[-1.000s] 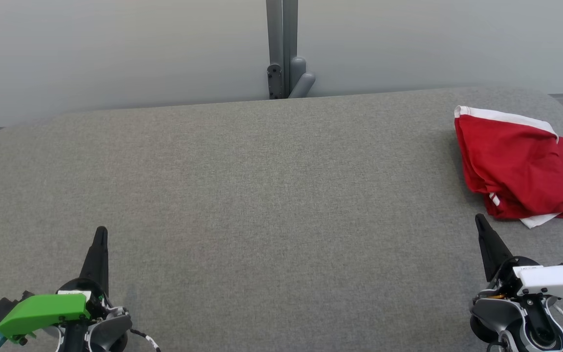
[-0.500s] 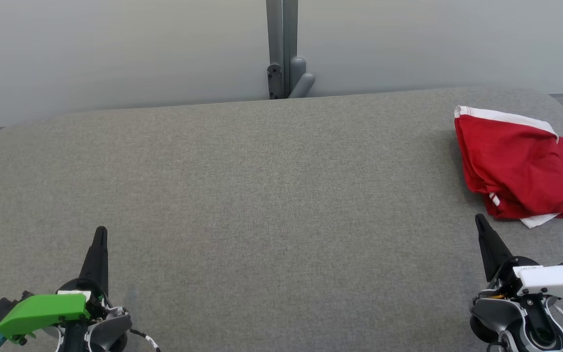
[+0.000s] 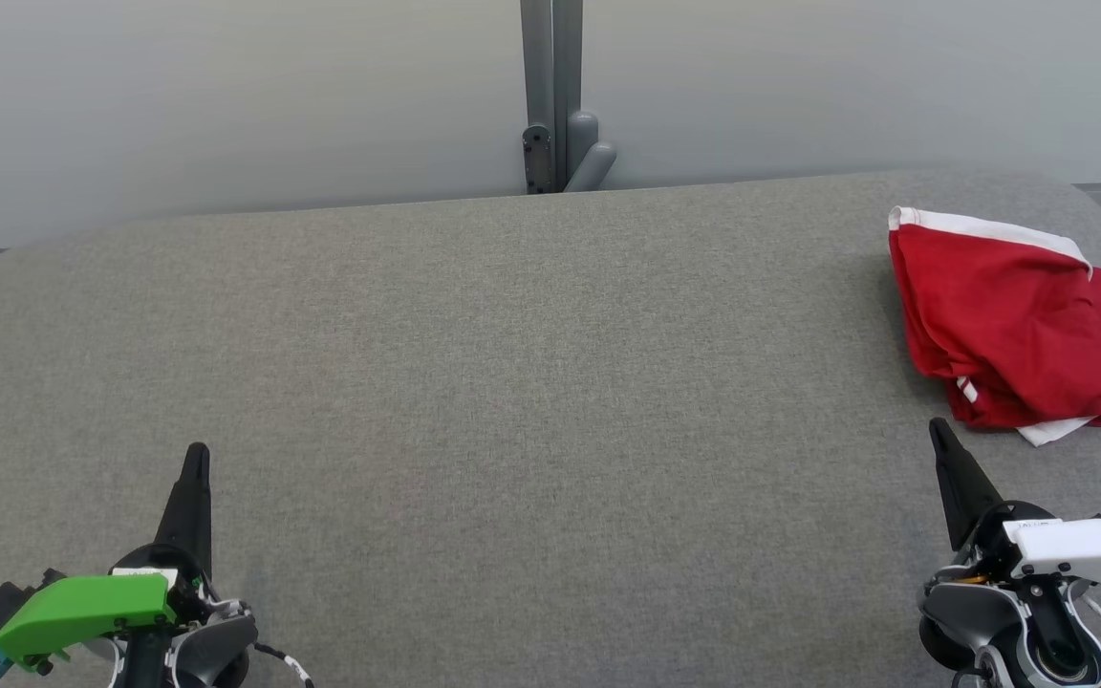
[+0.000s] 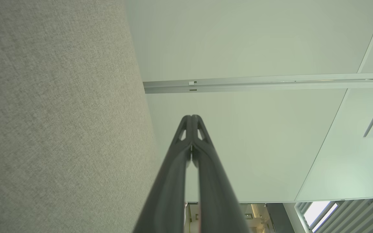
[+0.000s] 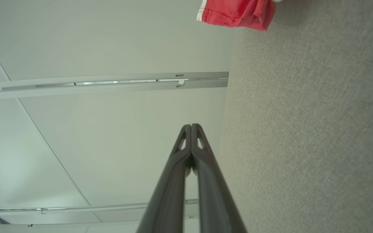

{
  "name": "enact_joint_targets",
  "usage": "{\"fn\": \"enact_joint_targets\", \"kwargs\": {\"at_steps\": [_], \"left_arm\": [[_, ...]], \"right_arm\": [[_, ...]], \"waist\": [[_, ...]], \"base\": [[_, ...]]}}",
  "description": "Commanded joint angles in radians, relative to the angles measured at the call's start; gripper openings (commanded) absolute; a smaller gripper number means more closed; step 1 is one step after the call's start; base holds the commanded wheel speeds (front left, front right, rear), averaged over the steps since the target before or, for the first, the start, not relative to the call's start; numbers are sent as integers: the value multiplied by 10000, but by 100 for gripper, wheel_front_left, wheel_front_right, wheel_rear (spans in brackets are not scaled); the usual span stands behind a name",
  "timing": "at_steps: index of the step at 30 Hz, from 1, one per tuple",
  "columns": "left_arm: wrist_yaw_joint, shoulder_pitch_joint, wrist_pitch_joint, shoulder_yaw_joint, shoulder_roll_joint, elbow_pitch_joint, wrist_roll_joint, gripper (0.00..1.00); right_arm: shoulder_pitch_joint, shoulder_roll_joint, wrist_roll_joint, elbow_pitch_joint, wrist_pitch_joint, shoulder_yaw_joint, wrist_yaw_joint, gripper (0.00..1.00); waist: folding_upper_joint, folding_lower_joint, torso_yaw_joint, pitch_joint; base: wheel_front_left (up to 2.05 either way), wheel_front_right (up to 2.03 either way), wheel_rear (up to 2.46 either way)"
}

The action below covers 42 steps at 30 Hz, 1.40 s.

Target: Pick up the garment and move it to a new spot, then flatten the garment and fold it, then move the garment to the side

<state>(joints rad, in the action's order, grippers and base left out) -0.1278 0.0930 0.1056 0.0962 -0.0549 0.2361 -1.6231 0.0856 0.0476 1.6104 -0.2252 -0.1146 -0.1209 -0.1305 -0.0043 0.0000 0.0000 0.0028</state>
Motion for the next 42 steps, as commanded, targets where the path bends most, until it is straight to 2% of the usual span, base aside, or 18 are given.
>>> {"fn": "enact_joint_targets", "kwargs": {"at_steps": [1,42], "left_arm": [[-53,147,65,40,-10,-3,61,0],[-54,151,60,77,11,-2,75,0]], "right_arm": [[39,49,79,34,-48,-21,-4,0],[38,50,80,35,-47,-20,-4,0]], "waist": [[43,0,0,0],[43,0,0,0]], "base": [[0,0,0],[0,0,0]]}}
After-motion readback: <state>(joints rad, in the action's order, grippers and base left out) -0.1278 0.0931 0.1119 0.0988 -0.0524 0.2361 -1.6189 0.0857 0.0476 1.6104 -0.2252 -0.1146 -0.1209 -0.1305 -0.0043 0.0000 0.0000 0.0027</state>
